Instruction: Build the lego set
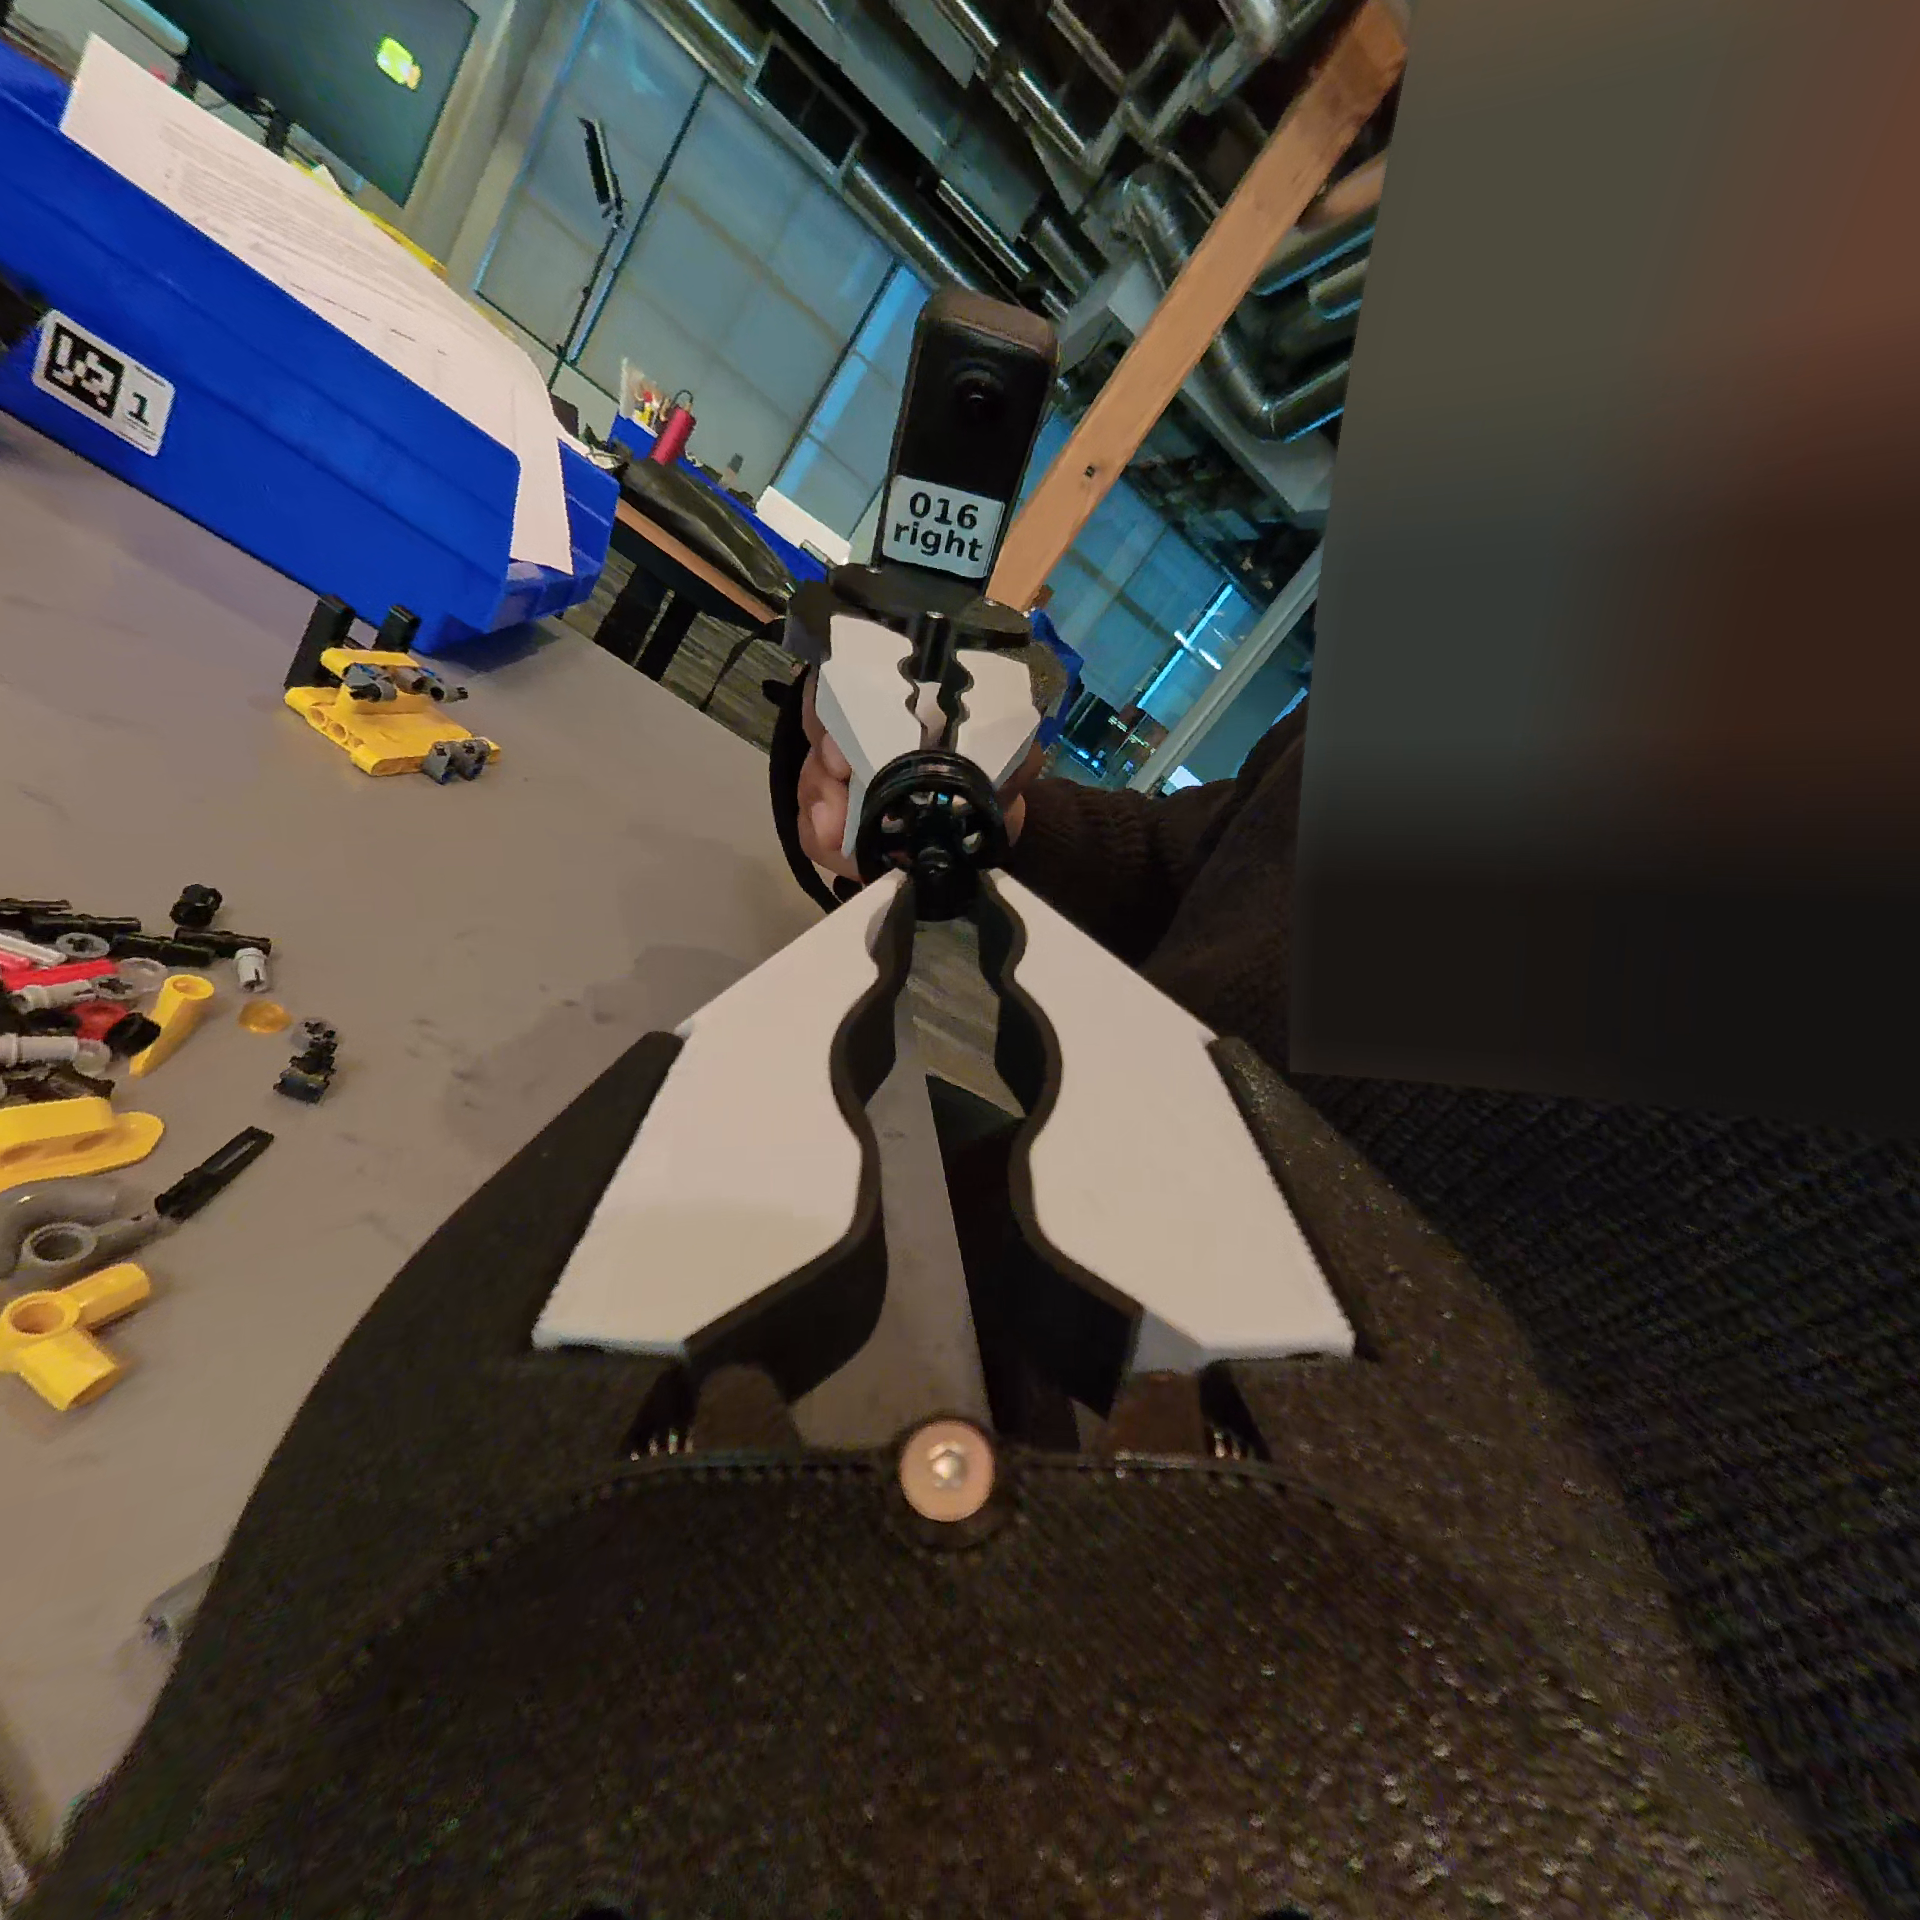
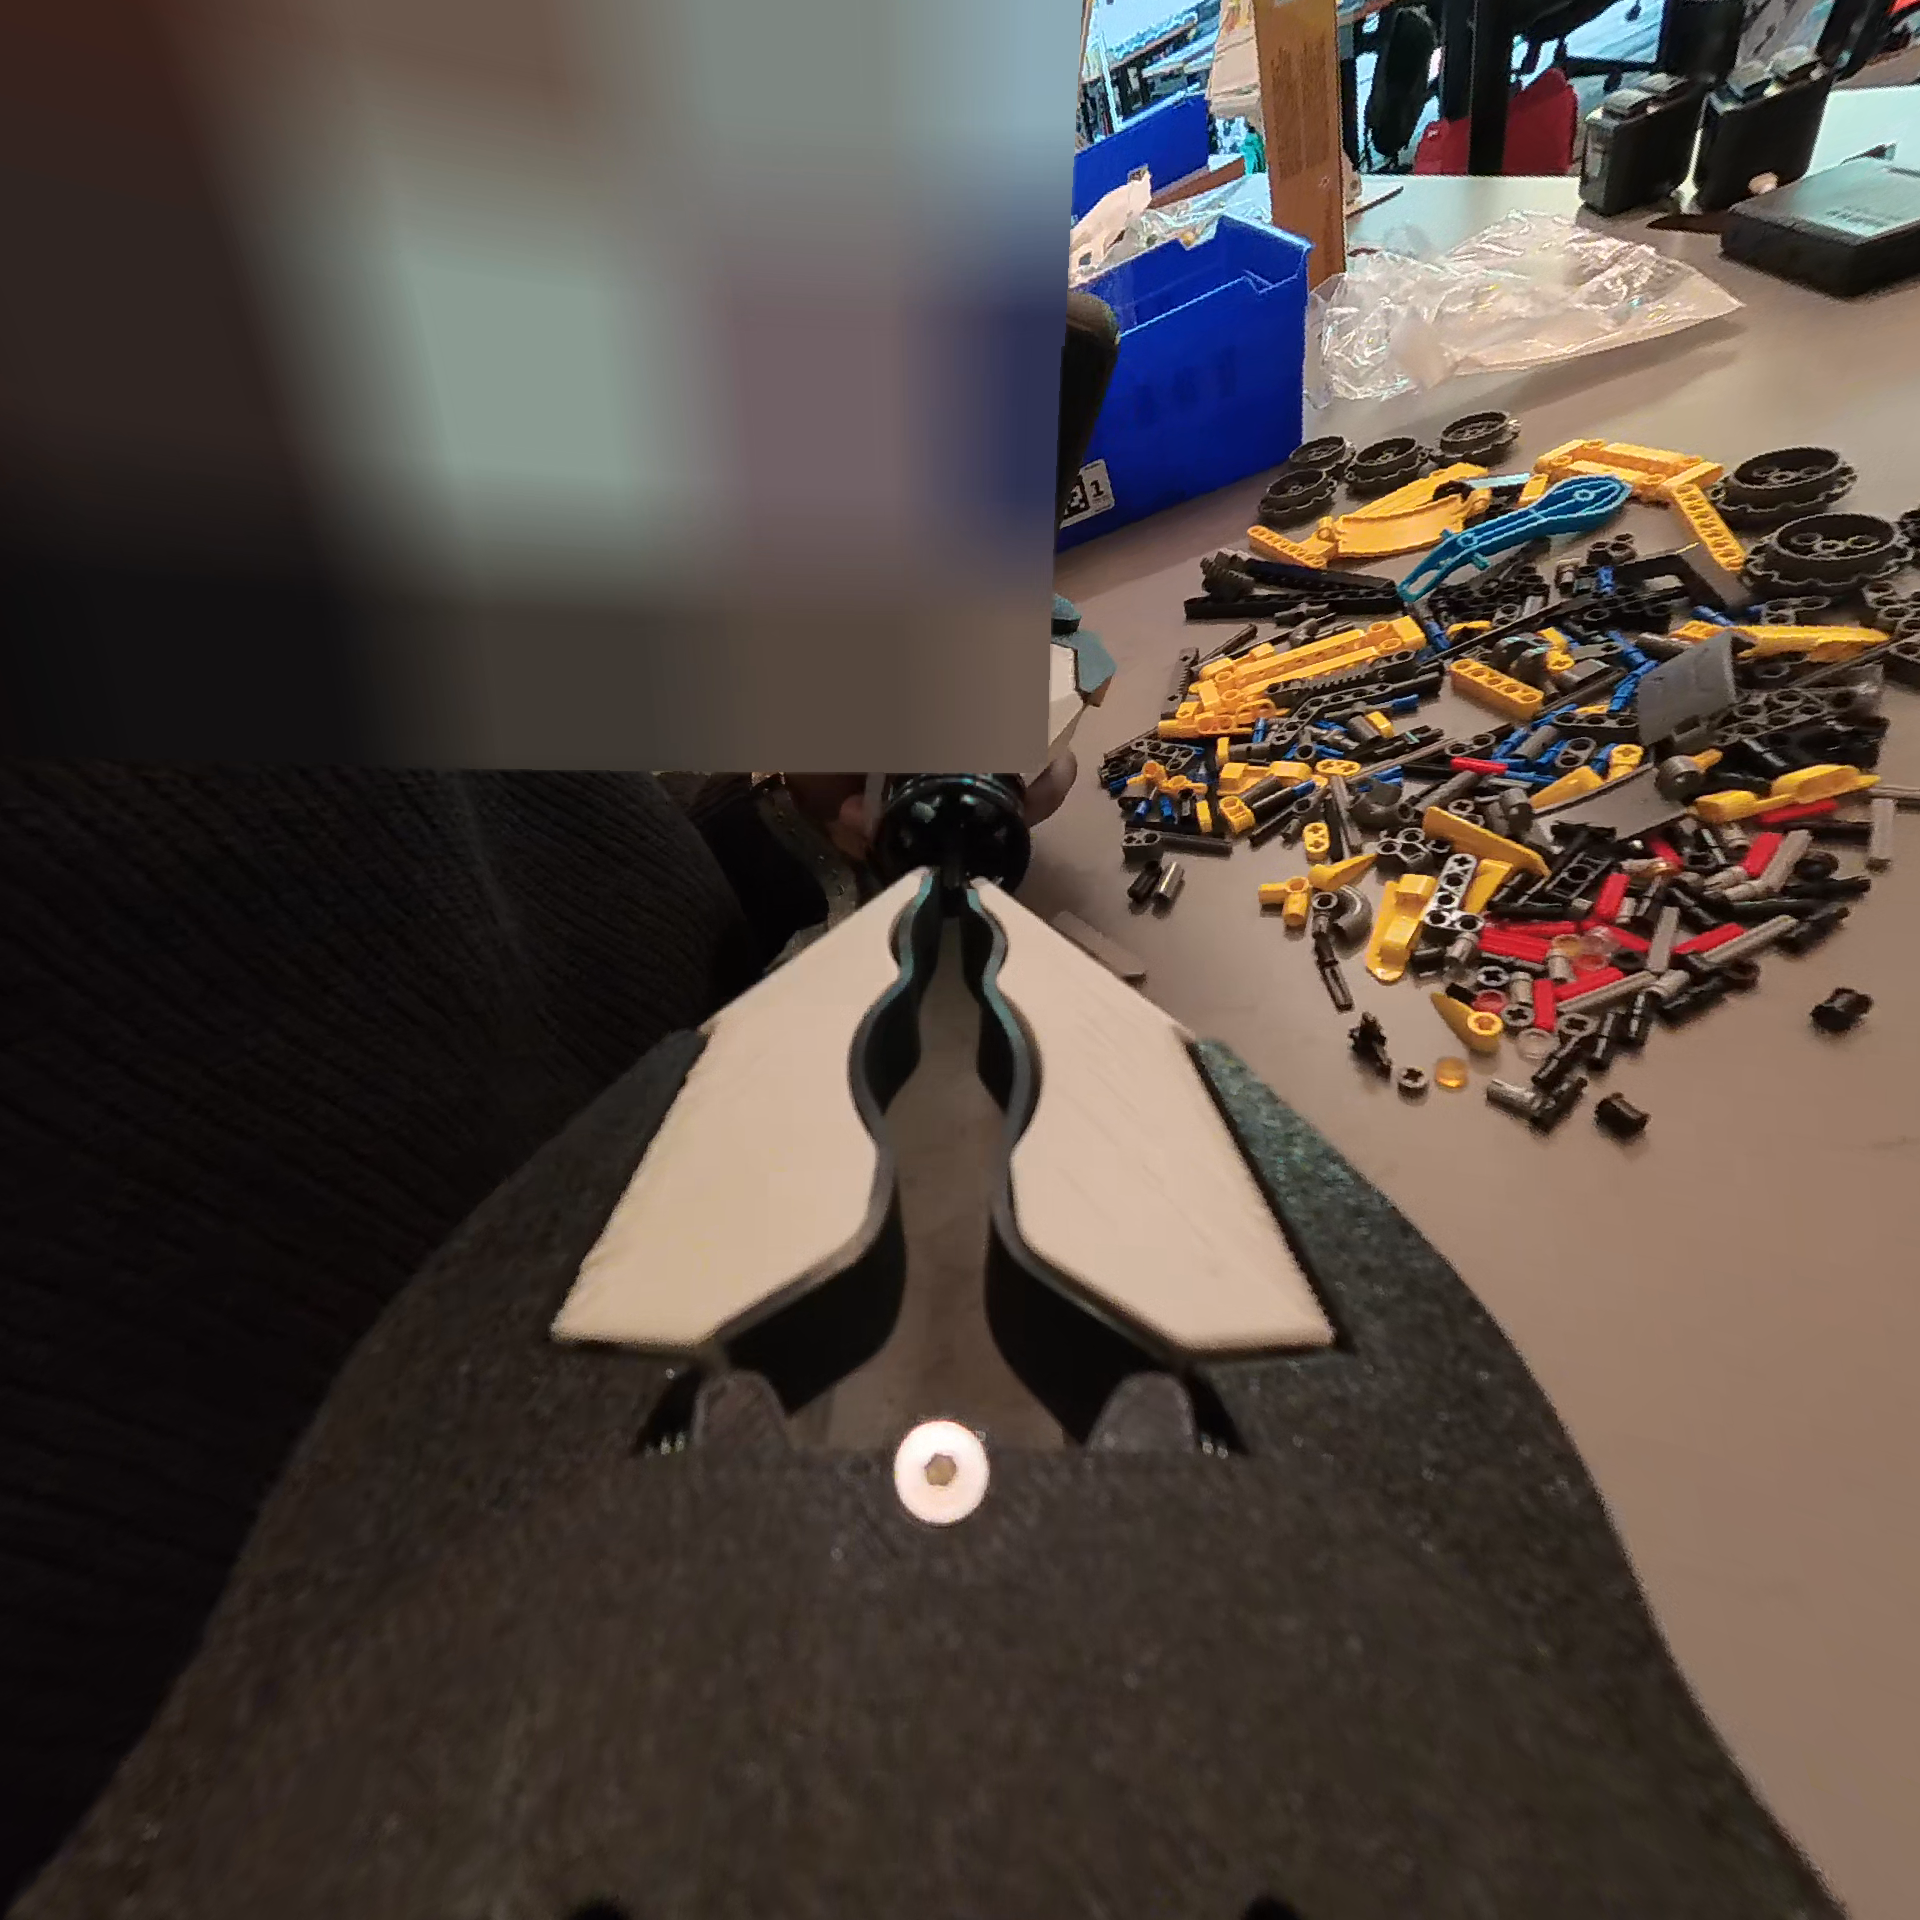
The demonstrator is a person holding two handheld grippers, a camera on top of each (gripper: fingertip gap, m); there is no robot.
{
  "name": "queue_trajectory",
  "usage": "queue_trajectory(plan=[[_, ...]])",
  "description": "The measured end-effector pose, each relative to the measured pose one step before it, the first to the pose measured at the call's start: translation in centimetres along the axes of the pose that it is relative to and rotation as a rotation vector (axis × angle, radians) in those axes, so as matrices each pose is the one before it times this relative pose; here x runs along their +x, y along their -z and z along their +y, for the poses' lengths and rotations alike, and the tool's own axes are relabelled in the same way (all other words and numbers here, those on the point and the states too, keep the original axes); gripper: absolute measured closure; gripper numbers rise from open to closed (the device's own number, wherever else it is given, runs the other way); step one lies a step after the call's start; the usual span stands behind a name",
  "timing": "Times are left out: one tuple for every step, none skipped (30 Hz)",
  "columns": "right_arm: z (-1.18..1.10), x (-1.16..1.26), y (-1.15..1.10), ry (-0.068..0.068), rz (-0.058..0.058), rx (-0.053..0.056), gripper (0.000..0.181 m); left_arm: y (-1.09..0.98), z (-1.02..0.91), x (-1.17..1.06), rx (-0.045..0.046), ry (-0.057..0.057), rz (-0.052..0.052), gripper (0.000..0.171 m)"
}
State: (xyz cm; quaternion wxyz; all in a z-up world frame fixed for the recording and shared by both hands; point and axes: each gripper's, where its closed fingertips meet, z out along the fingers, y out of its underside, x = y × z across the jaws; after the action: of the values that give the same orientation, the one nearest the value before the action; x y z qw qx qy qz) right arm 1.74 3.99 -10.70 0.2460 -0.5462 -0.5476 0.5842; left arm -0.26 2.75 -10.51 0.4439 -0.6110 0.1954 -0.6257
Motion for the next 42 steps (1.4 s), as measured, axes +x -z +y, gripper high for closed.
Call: queue_trajectory(plan=[[0.13, -0.028, -0.01, 0.0026, -0.0038, -0.0037, 0.179, -0.066, 0.054, -0.016, -0.00244, 0.0017, 0.0003, 0.164], [0.125, -0.031, -0.024, 0.002, -0.0023, -0.0038, 0.179, -0.065, -0.001, -0.029, 0.00215, -0.0021, -0.0028, 0.165], [0.107, -0.036, -0.046, 0.0026, -0.0025, -0.0026, 0.179, -0.073, 0.073, -0.063, -0.00298, -0.0017, -0.0047, 0.166], [0.067, -0.019, -0.02, 0.0013, -0.0017, 0.0005, 0.179, -0.05, 0.154, -0.157, -0.00892, -0.0033, -0.0113, 0.169], [0.06, 0.064, -0.003, 0.0008, 0.0019, 0.0012, 0.179, -0.005, 0.062, -0.082, -0.00284, -0.0046, -0.0077, 0.17], [0.052, 0.039, -0.002, -0.0019, -0.0001, 0.0029, 0.179, -0.006, 0.043, -0.061, -0.0028, -0.0053, -0.0077, 0.17], [0.084, 0.012, -0.021, -0.0037, -0.0024, 0.0012, 0.179, 0.012, -0.009, -0.032, 0.0021, -0.0034, -0.0043, 0.17], [0.088, 0.002, -0.024, -0.001, -0.0005, 0.0008, 0.179, 0.008, 0.08, -0.031, -0.00299, 0.0015, -0.0016, 0.17], [0.077, -0.013, -0.014, -0.0001, -0.0007, 0.0007, 0.179, 0.006, 0.08, -0.017, -0.00208, 0.001, -0.0004, 0.17], [0.032, -0.038, -0.002, -0.0036, -0.0028, 0.0027, 0.179, -0.018, 0.062, 0.01, -0.00041, 0.0004, -0.001, 0.17], [-0.024, -0.037, 0.019, -0.0058, -0.0041, 0.0055, 0.179, -0.034, 0.083, 0.047, -0.00201, 0.0004, -0.0002, 0.17], [0.033, -0.009, 0.02, -0.0039, -0.0031, 0.0009, 0.179, -0.024, 0.12, 0.015, -0.00374, 0.0038, -0.0018, 0.169], [0.104, -0.008, -0.015, -0.0023, -0.002, -0.0036, 0.179, -0.013, 0.147, -0.013, -0.00471, 0.0056, -0.0012, 0.169], [0.159, -0.039, -0.079, 0.0011, -0.0016, -0.0061, 0.179, 0.05, 0.013, 0.001, 0.00069, 0.0043, -0.0003, 0.17], [0.113, -0.068, -0.07, 0.0025, -0.0018, -0.002, 0.179, 0.055, -0.025, 0.027, 0.00289, -0.0009, -0.0001, 0.17], [0.019, -0.069, -0.042, -0.0049, -0.0055, 0.0042, 0.179, 0.032, 0.011, 0.057, 0.00141, 0.0018, 0.0032, 0.17], [0.058, -0.04, -0.014, -0.0103, -0.0066, 0.004, 0.18, 0.01, 0.05, 0.041, 0.00022, 0.0056, 0.0021, 0.17], [0.135, 0.031, -0.017, -0.0041, 0.0001, 0.0019, 0.179, -0.009, 0.083, -0.044, -0.00137, 0.0066, -0.0039, 0.17], [0.125, -0.062, -0.021, -0.0004, -0.0025, 0.0021, 0.18, -0.013, 0.069, 0.013, -0.00183, 0.0019, -0.0013, 0.17], [0.105, -0.176, 0.0, -0.0055, -0.0104, 0.0028, 0.18, -0.035, 0.139, 0.141, -0.00645, 0.0043, 0.0081, 0.17], [-0.012, -0.106, 0.047, -0.0066, -0.0052, 0.0091, 0.18, -0.071, 0.181, 0.115, -0.00864, 0.0054, 0.0066, 0.17], [0.154, 0.027, 0.018, -0.0028, 0.0024, -0.0009, 0.18, -0.063, 0.128, -0.029, -0.00566, 0.0048, -0.0039, 0.17], [0.205, 0.019, 0.001, -0.0006, 0.0024, -0.0026, 0.18, -0.039, 0.165, -0.069, -0.00867, 0.0063, -0.0049, 0.17], [0.119, -0.032, -0.008, -0.004, -0.0012, 0.0051, 0.18, -0.046, 0.139, -0.01, -0.00806, 0.0052, -0.0011, 0.17], [0.211, 0.027, -0.039, -0.0067, -0.001, -0.0002, 0.18, -0.053, 0.137, -0.057, -0.00807, 0.0077, -0.0031, 0.17], [0.19, 0.039, -0.059, -0.0018, 0.0011, 0.0015, 0.18, -0.124, 0.192, -0.1, -0.01208, 0.0088, -0.0047, 0.17], [0.279, -0.064, -0.188, -0.0008, -0.0044, -0.0044, 0.18, -0.229, 0.239, -0.047, -0.01538, 0.0025, -0.0049, 0.17], [0.152, -0.01, -0.07, 0.0, -0.0022, 0.0039, 0.18, -0.162, 0.177, 0.007, -0.01177, -0.0009, -0.004, 0.17], [0.077, 0.088, 0.01, -0.0093, -0.0018, 0.0041, 0.18, -0.013, 0.027, -0.128, -0.00184, 0.0031, -0.0084, 0.17], [0.013, 0.049, 0.032, -0.0066, -0.0037, 0.006, 0.18, -0.036, 0.016, -0.062, -0.00026, 0.0037, -0.0027, 0.17], [0.087, 0.052, 0.015, 0.0047, 0.0018, -0.0002, 0.18, -0.029, 0.023, -0.068, -0.0022, 0.0039, -0.0026, 0.17], [0.054, 0.04, 0.037, 0.0054, 0.0023, 0.0001, 0.179, -0.03, 0.021, -0.059, -0.00251, 0.0034, -0.0013, 0.17], [0.013, 0.004, 0.059, -0.0004, -0.0016, 0.0021, 0.179, -0.057, 0.019, -0.02, -0.00209, 0.0014, 0.0001, 0.17], [-0.013, 0.072, 0.077, -0.0037, -0.0009, 0.0048, 0.179, -0.051, -0.042, -0.059, 0.00121, 0.0006, -0.0023, 0.17], [-0.111, 0.141, 0.116, -0.0039, 0.0004, 0.0115, 0.179, -0.071, -0.124, -0.112, 0.00575, -0.0023, -0.0065, 0.17], [-0.215, 0.12, 0.149, -0.0043, -0.0023, 0.018, 0.179, -0.109, -0.154, -0.017, 0.00762, -0.0054, -0.001, 0.168], [-0.213, 0.074, 0.155, -0.0036, -0.0032, 0.0172, 0.179, -0.108, -0.124, -0.001, 0.00636, -0.0021, 0.002, 0.165], [-0.12, 0.078, 0.111, -0.0008, 0.0005, 0.0095, 0.179, -0.109, -0.062, -0.094, 0.00264, 0.001, -0.0035, 0.164], [-0.052, 0.046, 0.074, 0.0055, 0.0036, 0.0052, 0.179, -0.048, -0.075, -0.044, 0.00508, -0.0012, -0.0022, 0.164], [-0.049, -0.024, 0.062, 0.0069, 0.0027, 0.004, 0.18, -0.007, -0.093, -0.001, 0.0059, -0.0026, -0.0004, 0.164], [-0.048, -0.027, 0.068, 0.0043, 0.0006, 0.0039, 0.179, 0.03, -0.069, 0.038, 0.00521, -0.0002, 0.0021, 0.164], [-0.082, -0.024, 0.107, 0.0023, -0.0006, 0.0062, 0.179, 0.053, -0.019, 0.053, 0.00271, 0.0037, 0.0043, 0.163]])
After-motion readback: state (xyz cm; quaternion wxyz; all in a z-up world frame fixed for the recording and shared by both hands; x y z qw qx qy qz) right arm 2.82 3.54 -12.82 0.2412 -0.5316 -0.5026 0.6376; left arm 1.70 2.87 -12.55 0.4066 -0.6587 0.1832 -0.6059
